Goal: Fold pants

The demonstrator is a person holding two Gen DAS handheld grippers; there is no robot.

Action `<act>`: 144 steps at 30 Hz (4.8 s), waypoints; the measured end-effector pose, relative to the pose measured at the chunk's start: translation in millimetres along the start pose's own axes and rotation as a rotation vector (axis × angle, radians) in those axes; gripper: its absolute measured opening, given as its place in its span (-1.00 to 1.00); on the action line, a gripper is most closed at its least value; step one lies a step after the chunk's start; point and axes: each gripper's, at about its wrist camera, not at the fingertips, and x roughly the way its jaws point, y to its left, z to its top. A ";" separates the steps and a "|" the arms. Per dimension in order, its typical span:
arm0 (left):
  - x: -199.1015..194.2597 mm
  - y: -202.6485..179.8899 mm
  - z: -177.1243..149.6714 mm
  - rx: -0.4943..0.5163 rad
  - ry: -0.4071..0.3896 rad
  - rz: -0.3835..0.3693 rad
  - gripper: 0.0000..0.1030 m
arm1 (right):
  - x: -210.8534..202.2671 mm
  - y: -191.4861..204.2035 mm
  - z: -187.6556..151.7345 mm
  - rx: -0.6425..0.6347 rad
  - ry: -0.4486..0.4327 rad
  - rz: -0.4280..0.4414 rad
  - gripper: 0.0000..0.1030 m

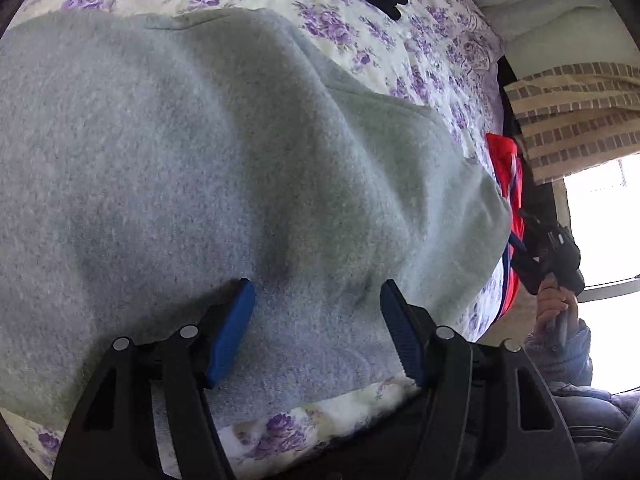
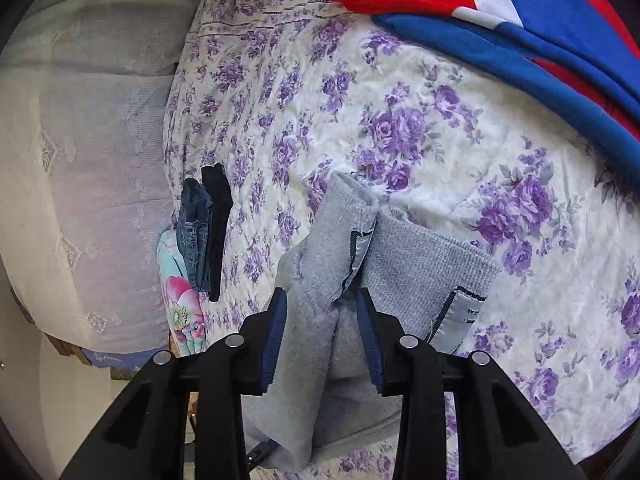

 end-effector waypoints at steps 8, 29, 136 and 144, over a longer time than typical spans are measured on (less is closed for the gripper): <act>2.8 -4.8 4.7 -0.002 0.012 0.013 0.28 | 6.0 -1.2 1.7 0.033 -0.072 0.046 -0.85; -5.6 -4.1 17.0 0.055 0.039 0.012 0.28 | -65.3 -55.4 -40.2 0.047 -0.218 0.037 -0.86; -155.1 149.0 -75.0 -0.422 -0.485 0.073 0.73 | 194.0 170.0 -314.1 -1.503 0.246 -0.438 -0.28; -144.8 163.2 -49.4 -0.447 -0.544 0.006 0.73 | 156.4 183.1 -312.7 -1.505 0.165 -0.312 0.28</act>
